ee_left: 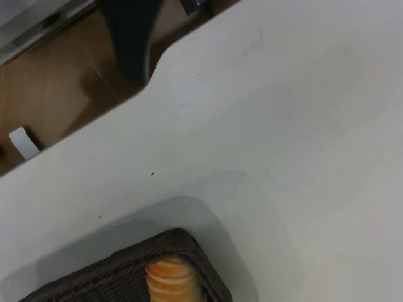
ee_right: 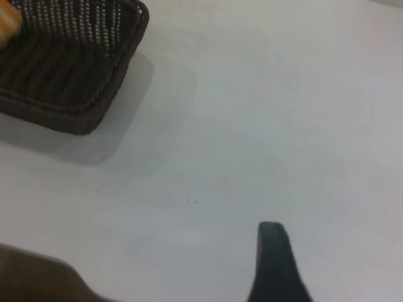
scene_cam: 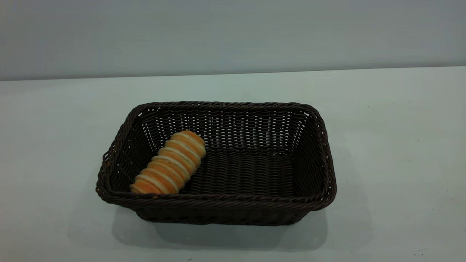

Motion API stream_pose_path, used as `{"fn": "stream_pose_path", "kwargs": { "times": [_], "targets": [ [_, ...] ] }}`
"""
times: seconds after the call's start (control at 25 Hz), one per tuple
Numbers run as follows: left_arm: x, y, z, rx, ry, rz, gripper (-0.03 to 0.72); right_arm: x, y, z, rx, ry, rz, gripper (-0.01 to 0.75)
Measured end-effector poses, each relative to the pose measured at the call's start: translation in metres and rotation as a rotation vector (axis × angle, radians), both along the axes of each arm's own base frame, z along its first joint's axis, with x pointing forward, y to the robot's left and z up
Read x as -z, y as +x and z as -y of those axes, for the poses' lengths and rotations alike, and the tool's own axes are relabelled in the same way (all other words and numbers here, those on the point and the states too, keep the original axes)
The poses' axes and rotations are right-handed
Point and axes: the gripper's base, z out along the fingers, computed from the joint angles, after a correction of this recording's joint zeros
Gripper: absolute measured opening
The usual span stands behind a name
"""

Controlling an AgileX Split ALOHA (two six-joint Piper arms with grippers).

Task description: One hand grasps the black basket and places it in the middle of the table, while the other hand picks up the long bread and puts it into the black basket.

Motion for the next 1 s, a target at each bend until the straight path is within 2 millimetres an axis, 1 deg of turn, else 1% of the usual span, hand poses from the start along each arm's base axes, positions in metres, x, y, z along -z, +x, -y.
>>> {"fn": "stream_pose_path", "kwargs": {
  "times": [0.52,0.84,1.0],
  "targets": [
    [0.0,-0.001,0.0,-0.019,-0.005,0.006,0.568,0.0,0.0,0.0,0.0,0.001,0.0,0.51],
    [0.001,-0.015,-0.002,-0.307,-0.042,0.103,0.568,0.0,0.0,0.0,0.0,0.001,0.0,0.51],
    [0.001,-0.017,-0.002,-0.385,-0.043,0.12,0.568,0.0,0.0,0.0,0.004,0.001,0.0,0.51]
  ]
}}
